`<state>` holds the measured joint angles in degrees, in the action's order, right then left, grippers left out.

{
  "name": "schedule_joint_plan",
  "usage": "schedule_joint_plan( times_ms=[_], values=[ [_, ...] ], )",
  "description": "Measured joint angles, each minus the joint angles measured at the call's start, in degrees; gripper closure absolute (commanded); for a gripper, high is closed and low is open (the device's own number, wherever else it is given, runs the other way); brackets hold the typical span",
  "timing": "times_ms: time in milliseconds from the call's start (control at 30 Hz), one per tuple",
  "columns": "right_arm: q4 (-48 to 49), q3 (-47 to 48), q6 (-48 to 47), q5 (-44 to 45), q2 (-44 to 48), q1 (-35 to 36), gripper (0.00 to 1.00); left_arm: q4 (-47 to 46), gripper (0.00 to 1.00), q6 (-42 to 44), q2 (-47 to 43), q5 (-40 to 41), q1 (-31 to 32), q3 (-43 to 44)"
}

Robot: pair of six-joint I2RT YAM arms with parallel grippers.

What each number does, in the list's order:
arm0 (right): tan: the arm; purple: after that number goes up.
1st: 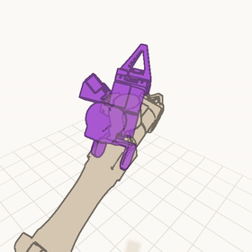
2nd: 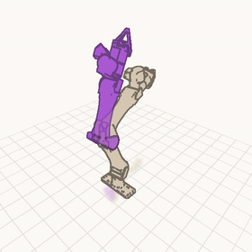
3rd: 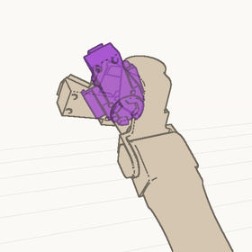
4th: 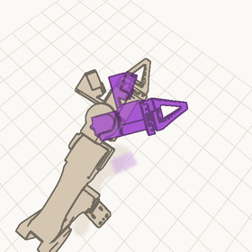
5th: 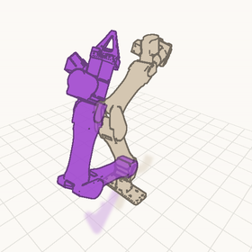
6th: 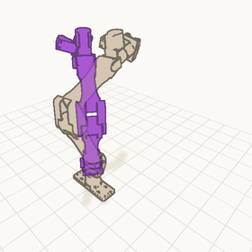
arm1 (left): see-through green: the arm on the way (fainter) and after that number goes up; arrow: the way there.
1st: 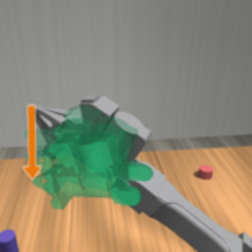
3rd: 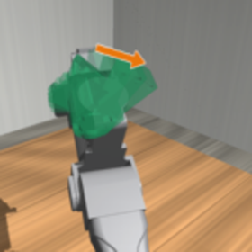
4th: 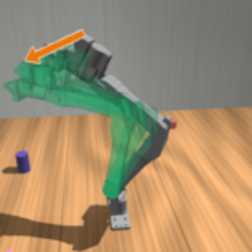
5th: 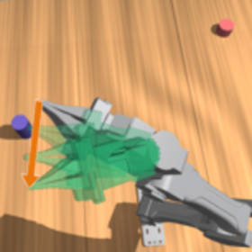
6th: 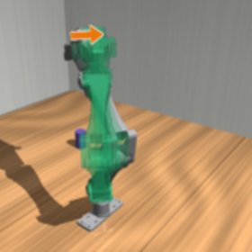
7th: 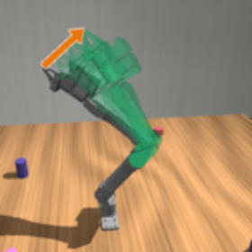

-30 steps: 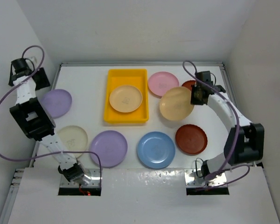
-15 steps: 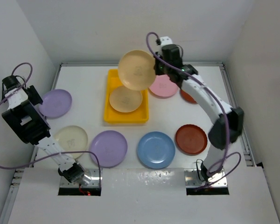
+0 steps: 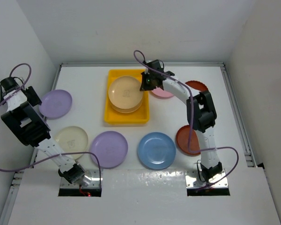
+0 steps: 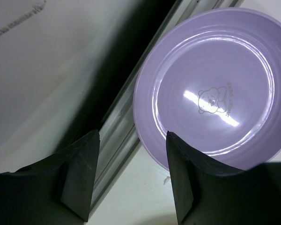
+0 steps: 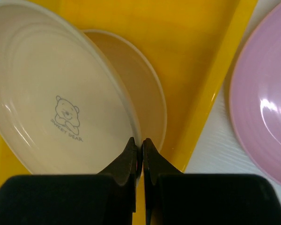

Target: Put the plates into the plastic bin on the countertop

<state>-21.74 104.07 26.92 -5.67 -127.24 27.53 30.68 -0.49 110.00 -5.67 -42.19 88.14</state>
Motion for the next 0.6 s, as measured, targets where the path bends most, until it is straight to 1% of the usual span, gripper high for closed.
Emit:
schedule_joint_plan(
  times_ms=[67,200,333,433,500,567,600],
  values=[
    [0.3,0.0,1.0,-1.3,-0.3,0.0,1.00,-0.1,0.39,0.1,0.0,-0.1,0.0,-0.4],
    [0.6,0.0,2.1,-2.4,-0.5,0.0,0.94,-0.3,0.39,0.3,0.0,-0.4,0.0,-1.2],
    [0.9,0.3,2.5,-2.5,-2.0,0.0,0.92,-0.3,0.39,0.5,-0.1,-0.5,0.0,-1.3],
    [0.7,0.5,2.7,-2.1,-4.1,0.2,0.88,-0.4,0.39,0.7,-0.1,-0.5,0.0,-1.3],
    [0.5,0.5,2.4,-1.4,-5.3,0.3,0.79,-0.3,0.39,0.9,-0.1,-0.6,0.0,-1.3],
    [0.8,0.7,2.7,-1.4,-5.6,0.5,0.64,-0.4,0.38,1.0,-0.1,-0.7,0.0,-1.3],
    [0.7,1.2,2.5,-1.2,-5.6,0.7,0.61,-0.4,0.38,1.1,-0.1,-0.7,0.0,-1.3]
  ],
)
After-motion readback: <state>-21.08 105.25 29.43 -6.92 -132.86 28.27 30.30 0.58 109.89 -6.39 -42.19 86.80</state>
